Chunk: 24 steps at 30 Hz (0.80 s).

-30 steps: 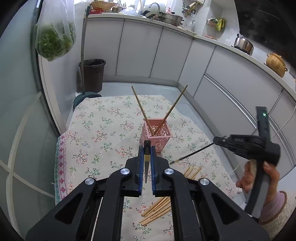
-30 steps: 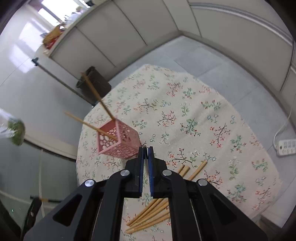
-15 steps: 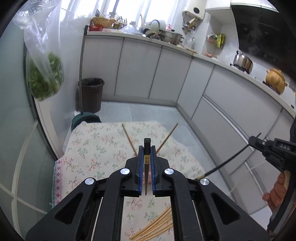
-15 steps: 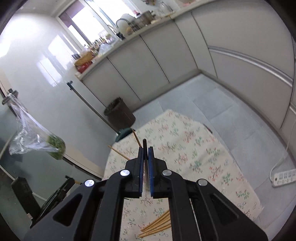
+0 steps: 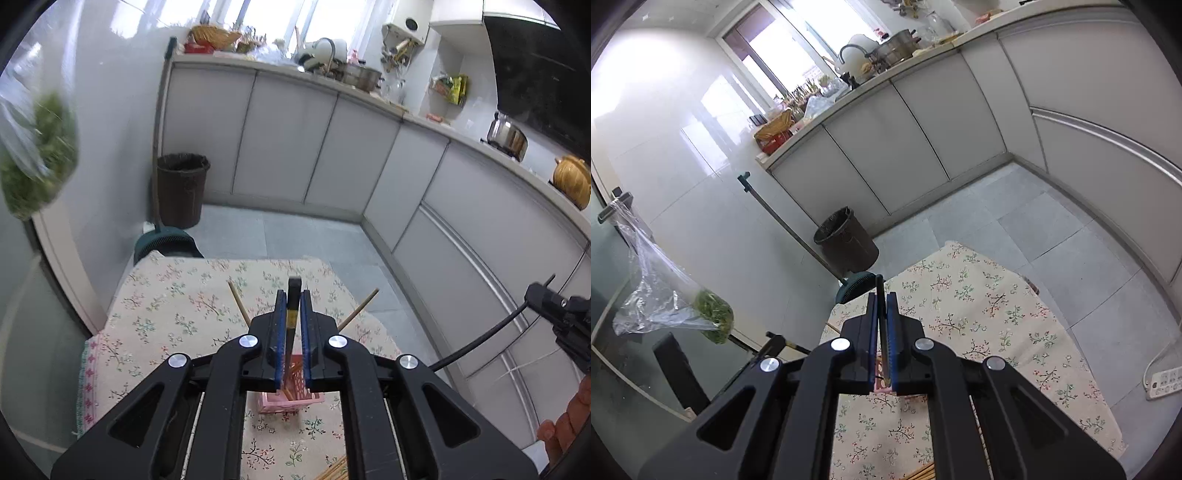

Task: Organize utensils
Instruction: 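Carry the chopstick and black brush upright over the pink holder, then lower both items into the pink holder and open both grippers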

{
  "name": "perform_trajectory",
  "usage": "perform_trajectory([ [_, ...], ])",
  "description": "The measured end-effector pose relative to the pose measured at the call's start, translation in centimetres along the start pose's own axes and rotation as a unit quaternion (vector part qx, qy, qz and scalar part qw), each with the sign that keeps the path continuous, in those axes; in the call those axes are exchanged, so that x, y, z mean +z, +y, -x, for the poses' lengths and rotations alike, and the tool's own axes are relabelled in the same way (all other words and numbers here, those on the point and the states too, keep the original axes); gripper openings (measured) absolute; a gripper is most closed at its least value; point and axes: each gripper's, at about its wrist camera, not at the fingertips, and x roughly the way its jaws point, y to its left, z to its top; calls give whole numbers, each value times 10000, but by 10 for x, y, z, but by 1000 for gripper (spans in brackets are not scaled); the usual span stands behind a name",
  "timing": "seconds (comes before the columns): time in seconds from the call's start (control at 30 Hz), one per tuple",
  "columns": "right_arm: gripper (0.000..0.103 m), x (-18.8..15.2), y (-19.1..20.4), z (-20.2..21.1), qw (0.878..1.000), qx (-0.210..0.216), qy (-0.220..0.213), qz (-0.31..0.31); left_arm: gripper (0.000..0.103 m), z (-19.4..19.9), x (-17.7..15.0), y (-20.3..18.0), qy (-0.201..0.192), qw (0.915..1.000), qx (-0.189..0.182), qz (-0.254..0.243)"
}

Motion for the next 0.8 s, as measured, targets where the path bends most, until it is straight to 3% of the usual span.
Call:
perform_trajectory([
  [0.13, 5, -5, 0, -29, 9998, -73, 192, 7, 16, -12, -13, 7, 128, 9998, -77, 132],
  [0.37, 5, -12, 9, -55, 9992, -212, 266, 217, 36, 33, -5, 23, -339, 9974, -137, 627],
  [0.8, 5, -34, 38, -127, 9925, -717, 383, 914, 37, 36, -7, 49, -208, 9952, 24, 959],
])
